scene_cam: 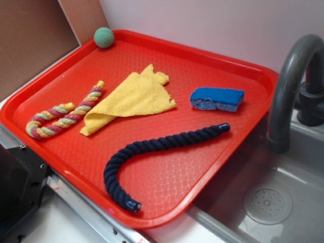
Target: Grab the blue sponge.
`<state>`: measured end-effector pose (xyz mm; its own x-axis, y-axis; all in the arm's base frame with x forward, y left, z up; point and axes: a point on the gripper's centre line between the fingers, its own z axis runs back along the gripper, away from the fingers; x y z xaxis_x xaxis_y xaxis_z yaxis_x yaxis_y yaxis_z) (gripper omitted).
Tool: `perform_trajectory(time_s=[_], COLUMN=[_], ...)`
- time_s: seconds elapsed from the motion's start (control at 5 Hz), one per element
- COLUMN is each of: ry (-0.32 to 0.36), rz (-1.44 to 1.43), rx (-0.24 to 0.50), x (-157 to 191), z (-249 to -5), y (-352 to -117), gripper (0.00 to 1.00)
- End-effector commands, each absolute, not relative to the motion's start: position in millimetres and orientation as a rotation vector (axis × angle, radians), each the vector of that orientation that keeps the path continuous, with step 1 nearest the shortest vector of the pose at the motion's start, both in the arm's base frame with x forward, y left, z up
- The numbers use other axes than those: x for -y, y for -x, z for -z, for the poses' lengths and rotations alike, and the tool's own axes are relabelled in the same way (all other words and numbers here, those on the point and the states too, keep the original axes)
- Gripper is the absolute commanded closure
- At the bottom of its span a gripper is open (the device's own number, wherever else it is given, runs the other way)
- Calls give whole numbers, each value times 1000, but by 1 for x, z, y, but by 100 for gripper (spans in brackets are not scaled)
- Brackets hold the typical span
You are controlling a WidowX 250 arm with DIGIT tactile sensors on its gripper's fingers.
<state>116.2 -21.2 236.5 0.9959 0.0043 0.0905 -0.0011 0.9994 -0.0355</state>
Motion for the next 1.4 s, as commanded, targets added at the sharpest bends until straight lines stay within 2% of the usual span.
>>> perform_trajectory(time_s=[0.0, 0.6, 0.8, 1.0, 1.2], ry=[35, -123, -176, -163, -120], rz=[-3, 414, 594, 656, 732], rx=[91, 217, 245, 270, 276], x=[21, 31, 48, 59, 73], z=[-236, -208, -189, -176, -158], y=[-116, -180, -217, -241, -265], gripper=[0, 0, 0, 0, 0])
